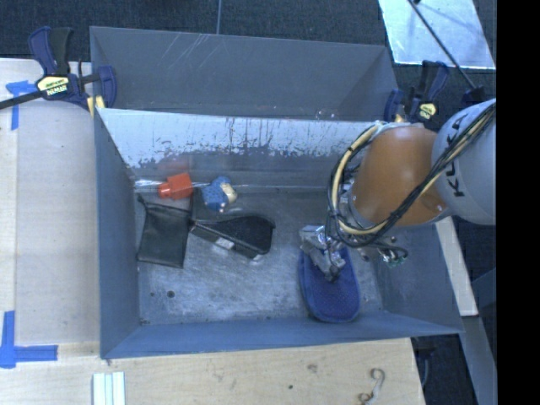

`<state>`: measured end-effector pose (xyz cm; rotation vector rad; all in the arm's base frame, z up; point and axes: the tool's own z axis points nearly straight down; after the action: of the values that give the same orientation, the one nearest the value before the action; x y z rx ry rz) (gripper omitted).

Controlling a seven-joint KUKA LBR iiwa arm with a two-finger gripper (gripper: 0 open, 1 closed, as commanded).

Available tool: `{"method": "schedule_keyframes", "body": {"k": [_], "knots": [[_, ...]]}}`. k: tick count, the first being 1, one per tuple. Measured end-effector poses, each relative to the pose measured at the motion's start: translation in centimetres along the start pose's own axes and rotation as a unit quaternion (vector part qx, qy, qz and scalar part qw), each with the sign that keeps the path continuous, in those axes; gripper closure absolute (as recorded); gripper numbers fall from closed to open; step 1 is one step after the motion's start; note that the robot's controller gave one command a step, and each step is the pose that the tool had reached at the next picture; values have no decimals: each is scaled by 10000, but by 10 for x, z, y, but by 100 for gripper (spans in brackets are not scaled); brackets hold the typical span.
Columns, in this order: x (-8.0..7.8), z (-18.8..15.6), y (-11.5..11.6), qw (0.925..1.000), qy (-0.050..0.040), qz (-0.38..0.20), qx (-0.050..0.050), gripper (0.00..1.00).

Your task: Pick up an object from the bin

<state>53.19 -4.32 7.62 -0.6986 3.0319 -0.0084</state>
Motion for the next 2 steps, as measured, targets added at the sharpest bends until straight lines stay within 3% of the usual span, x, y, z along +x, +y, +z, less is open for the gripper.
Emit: {"method": "schedule_keyframes", "body": {"k": [1, 2], "knots": [[3, 3, 1, 10000, 47, -3, -23, 0], [4, 4, -12, 9720, 76, -2346, -67, 0]]}}
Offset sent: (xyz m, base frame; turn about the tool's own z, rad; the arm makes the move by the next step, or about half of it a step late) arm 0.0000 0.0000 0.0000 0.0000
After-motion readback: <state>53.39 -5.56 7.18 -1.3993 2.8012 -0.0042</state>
